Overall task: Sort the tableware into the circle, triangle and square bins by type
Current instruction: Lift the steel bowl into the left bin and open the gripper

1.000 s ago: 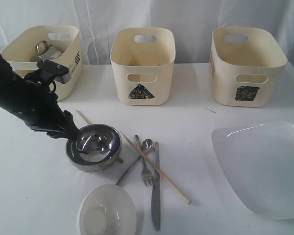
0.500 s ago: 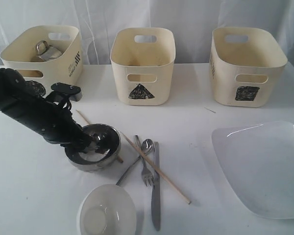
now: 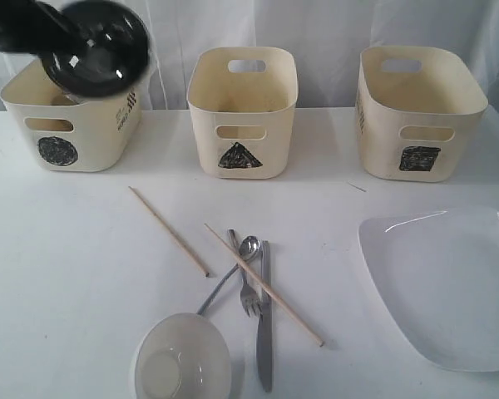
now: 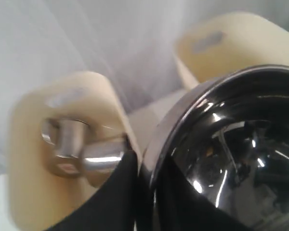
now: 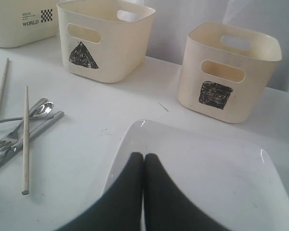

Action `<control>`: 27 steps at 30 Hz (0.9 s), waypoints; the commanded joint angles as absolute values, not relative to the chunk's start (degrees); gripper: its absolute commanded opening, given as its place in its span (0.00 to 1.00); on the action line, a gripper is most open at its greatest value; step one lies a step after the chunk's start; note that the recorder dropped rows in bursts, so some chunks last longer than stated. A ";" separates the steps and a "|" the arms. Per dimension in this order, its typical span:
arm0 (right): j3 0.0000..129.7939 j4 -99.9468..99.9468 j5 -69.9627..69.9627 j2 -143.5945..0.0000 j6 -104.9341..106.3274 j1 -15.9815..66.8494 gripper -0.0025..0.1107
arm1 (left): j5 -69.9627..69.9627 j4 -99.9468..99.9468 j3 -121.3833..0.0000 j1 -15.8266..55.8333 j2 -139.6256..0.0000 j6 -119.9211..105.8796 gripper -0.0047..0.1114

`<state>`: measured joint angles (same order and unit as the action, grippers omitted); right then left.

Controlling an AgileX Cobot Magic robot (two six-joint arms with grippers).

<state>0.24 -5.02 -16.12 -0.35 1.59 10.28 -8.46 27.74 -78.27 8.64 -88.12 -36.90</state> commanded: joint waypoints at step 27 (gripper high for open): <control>0.00 -5.29 -15.86 0.00 1.39 10.21 0.02 | -57.60 39.15 -85.02 6.65 -97.31 -39.06 0.36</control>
<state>0.24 -5.02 -16.12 -0.35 1.59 10.28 -50.25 36.06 -91.56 3.02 -102.15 -38.15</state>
